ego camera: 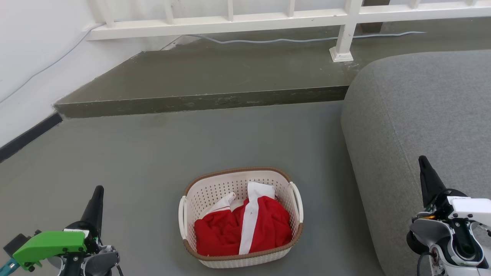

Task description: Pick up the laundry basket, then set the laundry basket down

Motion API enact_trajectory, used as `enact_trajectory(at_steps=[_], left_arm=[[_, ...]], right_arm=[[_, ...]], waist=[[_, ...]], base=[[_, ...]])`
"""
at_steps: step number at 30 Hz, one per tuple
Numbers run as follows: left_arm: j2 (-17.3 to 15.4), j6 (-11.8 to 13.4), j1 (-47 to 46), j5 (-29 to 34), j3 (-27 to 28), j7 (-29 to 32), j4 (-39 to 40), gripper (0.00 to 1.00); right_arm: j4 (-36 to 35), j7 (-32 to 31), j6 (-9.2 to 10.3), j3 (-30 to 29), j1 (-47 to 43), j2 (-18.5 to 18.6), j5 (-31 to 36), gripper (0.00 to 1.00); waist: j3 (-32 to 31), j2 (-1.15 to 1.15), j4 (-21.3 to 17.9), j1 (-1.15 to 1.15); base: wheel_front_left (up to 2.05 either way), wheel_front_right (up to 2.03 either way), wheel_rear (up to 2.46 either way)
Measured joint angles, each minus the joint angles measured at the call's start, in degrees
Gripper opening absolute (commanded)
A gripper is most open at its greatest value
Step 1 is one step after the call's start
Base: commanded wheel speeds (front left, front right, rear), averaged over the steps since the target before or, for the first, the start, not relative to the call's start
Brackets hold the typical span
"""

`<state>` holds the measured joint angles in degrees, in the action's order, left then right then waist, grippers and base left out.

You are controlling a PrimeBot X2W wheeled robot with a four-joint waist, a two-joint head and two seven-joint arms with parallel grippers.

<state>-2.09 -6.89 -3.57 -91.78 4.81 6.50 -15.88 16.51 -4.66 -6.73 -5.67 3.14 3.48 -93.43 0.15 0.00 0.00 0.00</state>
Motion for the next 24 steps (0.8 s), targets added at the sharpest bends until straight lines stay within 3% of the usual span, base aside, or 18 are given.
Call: enact_trajectory(at_steps=[24], left_arm=[[0.01, 0.0, 0.0, -0.01, 0.0, 0.0, 0.01, 0.0]], right_arm=[[-0.01, 0.0, 0.0, -0.11, 0.01, -0.01, 0.0, 0.0]], waist=[[0.0, 0.0, 0.0, 0.0]], base=[[0.0, 0.0, 0.0]])
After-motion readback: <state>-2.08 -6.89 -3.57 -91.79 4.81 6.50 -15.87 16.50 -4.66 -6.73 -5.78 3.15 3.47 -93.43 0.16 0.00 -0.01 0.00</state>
